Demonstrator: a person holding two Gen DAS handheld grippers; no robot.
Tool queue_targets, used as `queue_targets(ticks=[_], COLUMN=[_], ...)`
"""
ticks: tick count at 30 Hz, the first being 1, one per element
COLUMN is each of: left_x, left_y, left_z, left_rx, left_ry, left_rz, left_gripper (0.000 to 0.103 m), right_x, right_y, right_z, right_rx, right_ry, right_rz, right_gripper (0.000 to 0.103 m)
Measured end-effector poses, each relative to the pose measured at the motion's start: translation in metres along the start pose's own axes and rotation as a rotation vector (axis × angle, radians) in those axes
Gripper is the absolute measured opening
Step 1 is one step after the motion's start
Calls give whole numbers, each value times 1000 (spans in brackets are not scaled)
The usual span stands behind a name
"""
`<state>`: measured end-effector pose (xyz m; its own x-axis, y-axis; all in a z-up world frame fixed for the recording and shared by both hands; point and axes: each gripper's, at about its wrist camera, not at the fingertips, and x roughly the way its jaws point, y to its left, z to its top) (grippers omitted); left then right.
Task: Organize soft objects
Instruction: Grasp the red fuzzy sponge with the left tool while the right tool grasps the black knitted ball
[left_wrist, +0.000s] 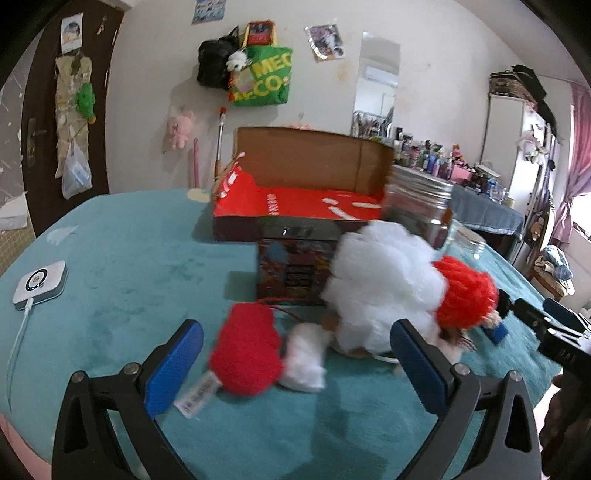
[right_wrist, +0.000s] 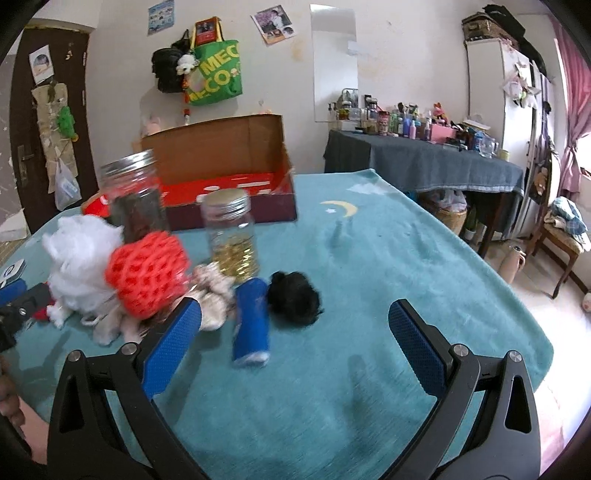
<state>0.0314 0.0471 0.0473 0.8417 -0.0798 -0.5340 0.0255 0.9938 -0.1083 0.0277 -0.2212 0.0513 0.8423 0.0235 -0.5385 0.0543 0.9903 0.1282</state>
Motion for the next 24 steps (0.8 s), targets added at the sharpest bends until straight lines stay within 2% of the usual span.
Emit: queue_targets(ticks=[6, 8, 10, 12, 13, 14, 15, 16, 17, 18, 20, 24], left_x=[8, 13, 21, 26, 27, 27, 27, 26, 25, 24, 20, 13], left_y=[27, 32, 39, 43, 44, 42, 40, 38, 33, 30, 27, 25], left_z=[6, 5, 6, 5, 5, 5, 5, 4, 4, 4, 5, 11], left_rx=[-15, -7, 0, -10, -14, -7, 0, 7, 28, 43, 46, 42], left_ry=[64, 93, 128, 153, 157, 158, 161, 164, 158, 154, 145, 129], left_rz=[51, 67, 73, 34, 8, -27, -55, -78, -59, -54, -55, -73], left_gripper=[102, 91, 78, 72, 62, 50, 43, 38, 38, 37, 36, 36], right_x=[22, 30, 35, 42, 44, 48, 48, 50, 51, 50, 44, 32], right_y=[-17, -21, -22, -24, -24, -26, -24, -25, -25, -23, -19, -14], right_z=[14, 15, 15, 15, 13, 13, 9, 9, 7, 7, 6, 8], right_rx=[8, 1, -1, 6, 9, 17, 21, 29, 36, 37, 16, -3], right_ry=[74, 102, 117, 140, 149, 166, 173, 184, 191, 190, 168, 135], right_rz=[-17, -16, -12, 5, 18, 47, 68, 101, 135, 150, 153, 165], right_gripper=[103, 103, 97, 79, 71, 55, 43, 39, 29, 24, 22, 21])
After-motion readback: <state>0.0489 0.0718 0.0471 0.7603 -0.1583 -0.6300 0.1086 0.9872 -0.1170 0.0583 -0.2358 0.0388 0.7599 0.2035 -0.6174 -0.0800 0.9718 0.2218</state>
